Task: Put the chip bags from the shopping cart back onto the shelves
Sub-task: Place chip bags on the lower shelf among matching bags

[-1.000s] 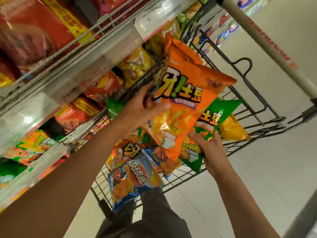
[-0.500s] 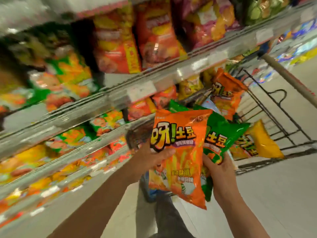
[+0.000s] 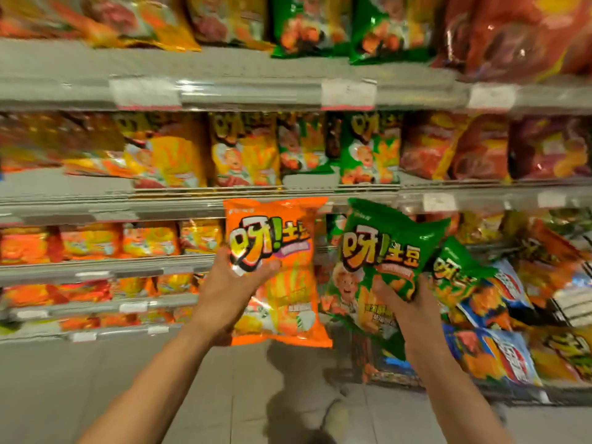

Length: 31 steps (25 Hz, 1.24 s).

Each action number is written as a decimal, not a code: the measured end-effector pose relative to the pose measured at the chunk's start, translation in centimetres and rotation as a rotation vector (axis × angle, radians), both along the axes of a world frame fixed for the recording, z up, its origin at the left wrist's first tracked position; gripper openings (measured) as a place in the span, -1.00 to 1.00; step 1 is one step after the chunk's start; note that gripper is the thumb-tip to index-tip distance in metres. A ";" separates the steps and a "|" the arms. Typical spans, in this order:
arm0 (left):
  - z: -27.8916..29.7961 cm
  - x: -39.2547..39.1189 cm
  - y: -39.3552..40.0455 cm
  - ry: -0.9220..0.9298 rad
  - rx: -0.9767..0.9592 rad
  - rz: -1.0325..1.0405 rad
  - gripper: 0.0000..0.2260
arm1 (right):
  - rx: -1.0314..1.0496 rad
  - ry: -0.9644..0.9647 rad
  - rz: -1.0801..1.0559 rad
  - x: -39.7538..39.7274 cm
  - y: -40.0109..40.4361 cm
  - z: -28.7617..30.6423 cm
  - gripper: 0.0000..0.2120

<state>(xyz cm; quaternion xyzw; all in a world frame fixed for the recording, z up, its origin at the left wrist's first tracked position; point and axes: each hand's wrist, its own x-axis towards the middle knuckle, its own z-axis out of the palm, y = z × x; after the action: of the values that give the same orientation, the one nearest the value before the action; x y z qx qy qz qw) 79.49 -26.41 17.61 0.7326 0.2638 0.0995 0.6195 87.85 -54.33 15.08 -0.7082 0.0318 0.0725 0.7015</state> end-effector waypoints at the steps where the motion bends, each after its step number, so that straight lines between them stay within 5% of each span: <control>1: 0.4 -1.5 1.8 -0.012 0.026 0.054 -0.43 | -0.023 -0.013 0.044 0.4 1.5 0.7 -0.58; 10: 1.6 -3.0 7.3 -0.027 0.054 0.185 -0.33 | -0.085 -0.068 0.200 12.6 10.4 6.3 -0.60; 15: 2.2 0.9 7.4 -0.003 0.076 0.213 -0.30 | 0.044 -0.018 0.243 19.9 13.1 8.0 -0.51; 20: 2.4 3.7 6.8 -0.013 0.080 0.256 -0.31 | -0.071 -0.076 0.368 25.4 14.6 8.3 -0.85; 31: 1.4 6.4 7.7 0.057 0.055 0.309 -0.29 | -0.221 -0.090 0.565 26.4 16.6 7.1 -0.85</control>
<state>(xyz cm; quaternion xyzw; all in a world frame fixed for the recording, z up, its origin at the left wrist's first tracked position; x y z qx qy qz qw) 85.93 -18.72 18.99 0.7025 0.3880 0.1800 0.5688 114.20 -37.72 22.23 -0.7636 -0.1898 0.2292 0.5731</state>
